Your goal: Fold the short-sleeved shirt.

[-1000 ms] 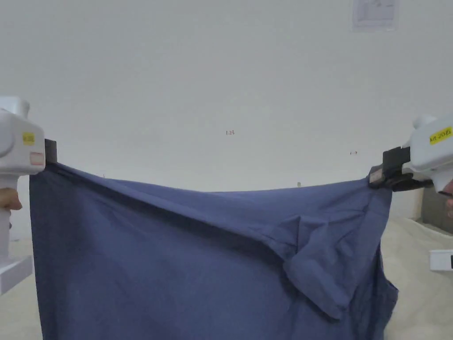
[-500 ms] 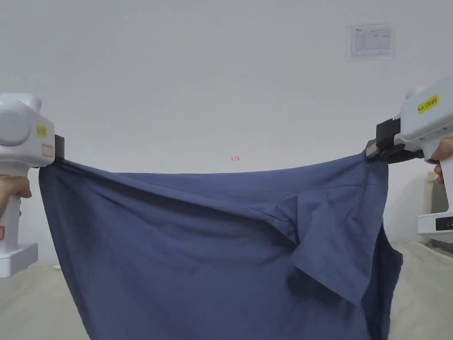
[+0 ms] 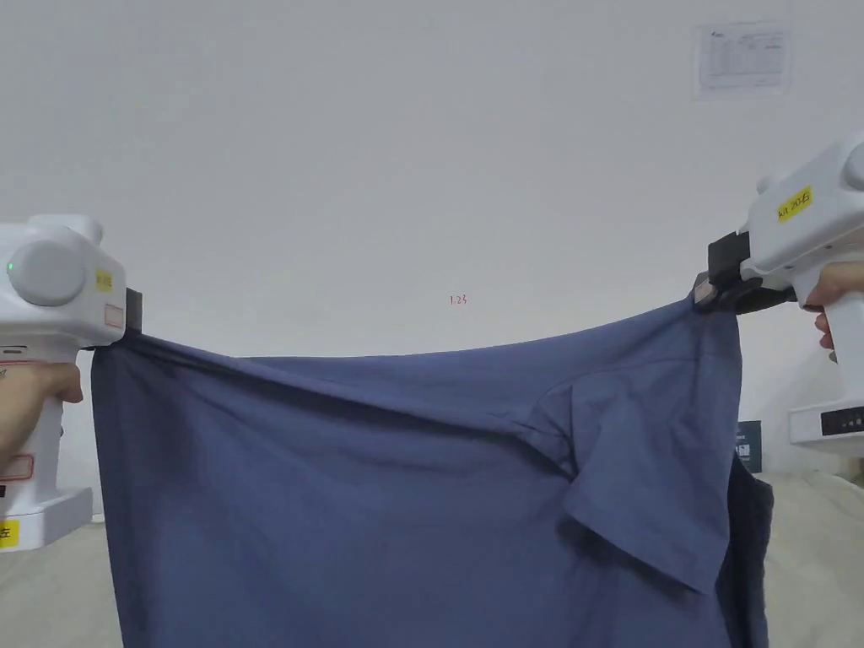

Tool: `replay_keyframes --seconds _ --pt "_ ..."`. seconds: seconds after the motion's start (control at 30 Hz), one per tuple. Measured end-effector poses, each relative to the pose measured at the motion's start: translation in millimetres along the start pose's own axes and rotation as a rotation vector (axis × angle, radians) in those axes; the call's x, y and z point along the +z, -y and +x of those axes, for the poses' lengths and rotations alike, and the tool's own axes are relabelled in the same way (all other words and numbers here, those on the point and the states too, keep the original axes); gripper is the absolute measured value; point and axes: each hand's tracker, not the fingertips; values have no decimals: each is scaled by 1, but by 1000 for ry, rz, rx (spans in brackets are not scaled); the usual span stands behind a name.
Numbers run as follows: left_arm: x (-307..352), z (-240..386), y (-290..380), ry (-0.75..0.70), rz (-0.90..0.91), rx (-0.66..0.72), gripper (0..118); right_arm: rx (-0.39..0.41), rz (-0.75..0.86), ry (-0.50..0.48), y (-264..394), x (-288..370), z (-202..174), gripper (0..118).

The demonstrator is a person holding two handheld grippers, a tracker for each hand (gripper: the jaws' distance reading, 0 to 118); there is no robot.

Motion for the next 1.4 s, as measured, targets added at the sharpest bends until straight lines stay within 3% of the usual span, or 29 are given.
replay_keyframes --seconds 0.2,0.33,0.43,0.47,0.63,0.77,0.97,1.17,1.3,1.4 --pt "-41 9 -19 -14 21 -13 1 -7 24 5 -25 -30 -8 3" --pt "-51 9 -29 -27 45 -27 1 -54 60 -15 -39 -40 -5 3" --pt "-55 5 -32 -18 49 -25 1 -31 66 -12 -40 -41 -7 3" --pt "-53 2 -29 -9 80 15 1 12 58 -14 -39 -41 -7 3" --pt "-59 6 7 -16 34 -17 1 -14 20 -32 -12 -54 1 3" --pt "-62 13 56 22 -57 -36 1 30 -45 -14 39 -65 5 3" --pt "-48 22 168 34 -195 -71 1 -5 -199 -22 148 -77 31 3" --pt "-5 13 279 37 -325 -86 1 -91 -345 -7 266 -60 64 3" --pt "25 -12 335 65 -436 52 1 -157 -422 7 334 -31 83 3" --pt "51 -23 363 42 -460 27 1 -155 -460 23 368 -9 94 3"
